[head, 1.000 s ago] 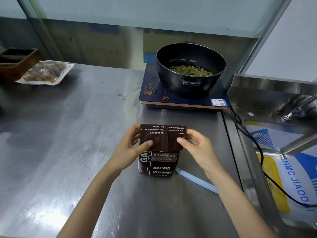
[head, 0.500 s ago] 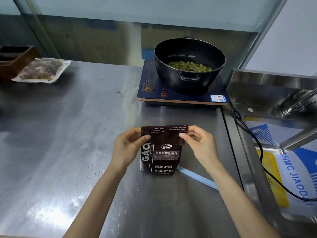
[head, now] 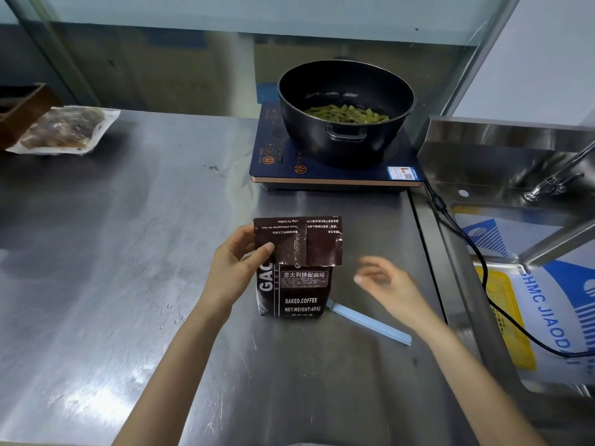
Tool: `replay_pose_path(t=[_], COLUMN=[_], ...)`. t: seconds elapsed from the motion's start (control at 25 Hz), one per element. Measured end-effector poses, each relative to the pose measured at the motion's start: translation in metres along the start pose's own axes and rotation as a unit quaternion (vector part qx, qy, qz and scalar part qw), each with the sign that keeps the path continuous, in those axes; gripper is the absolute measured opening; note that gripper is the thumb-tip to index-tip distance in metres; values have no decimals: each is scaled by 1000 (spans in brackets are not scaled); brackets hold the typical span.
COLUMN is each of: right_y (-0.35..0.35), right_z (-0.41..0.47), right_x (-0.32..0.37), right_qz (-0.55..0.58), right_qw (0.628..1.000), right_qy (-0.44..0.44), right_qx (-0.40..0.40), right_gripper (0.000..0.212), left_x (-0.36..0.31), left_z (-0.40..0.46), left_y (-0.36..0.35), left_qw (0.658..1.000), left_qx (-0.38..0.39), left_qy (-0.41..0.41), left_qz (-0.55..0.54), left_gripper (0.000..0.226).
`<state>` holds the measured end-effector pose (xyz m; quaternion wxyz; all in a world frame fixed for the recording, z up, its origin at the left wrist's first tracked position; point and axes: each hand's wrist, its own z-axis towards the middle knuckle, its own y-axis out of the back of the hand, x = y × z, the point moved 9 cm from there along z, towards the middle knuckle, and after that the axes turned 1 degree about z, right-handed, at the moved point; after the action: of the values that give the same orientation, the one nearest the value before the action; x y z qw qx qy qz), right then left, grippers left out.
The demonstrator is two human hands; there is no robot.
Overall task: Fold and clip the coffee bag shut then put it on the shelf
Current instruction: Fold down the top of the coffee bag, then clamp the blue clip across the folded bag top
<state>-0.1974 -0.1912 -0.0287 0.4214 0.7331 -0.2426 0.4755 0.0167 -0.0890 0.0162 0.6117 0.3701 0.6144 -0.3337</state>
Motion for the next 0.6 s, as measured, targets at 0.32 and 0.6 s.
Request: replay_pose_path(t=[0.32, 0.6], right_y=[-20, -18], right_z=[-16, -19], right_x=[-71, -66], right_qz=[-201, -231], right_qw=[978, 973], right_qy=[-47, -22], right_qx=[39, 0], right_gripper=[41, 22], left_x=[1, 0], left_z=[-2, -5], left_y=[-1, -1], left_qw=[1000, 1000], left_qx=[3, 0], left_qy=[2, -2], left_qz=[-1, 0], left_gripper=[26, 26])
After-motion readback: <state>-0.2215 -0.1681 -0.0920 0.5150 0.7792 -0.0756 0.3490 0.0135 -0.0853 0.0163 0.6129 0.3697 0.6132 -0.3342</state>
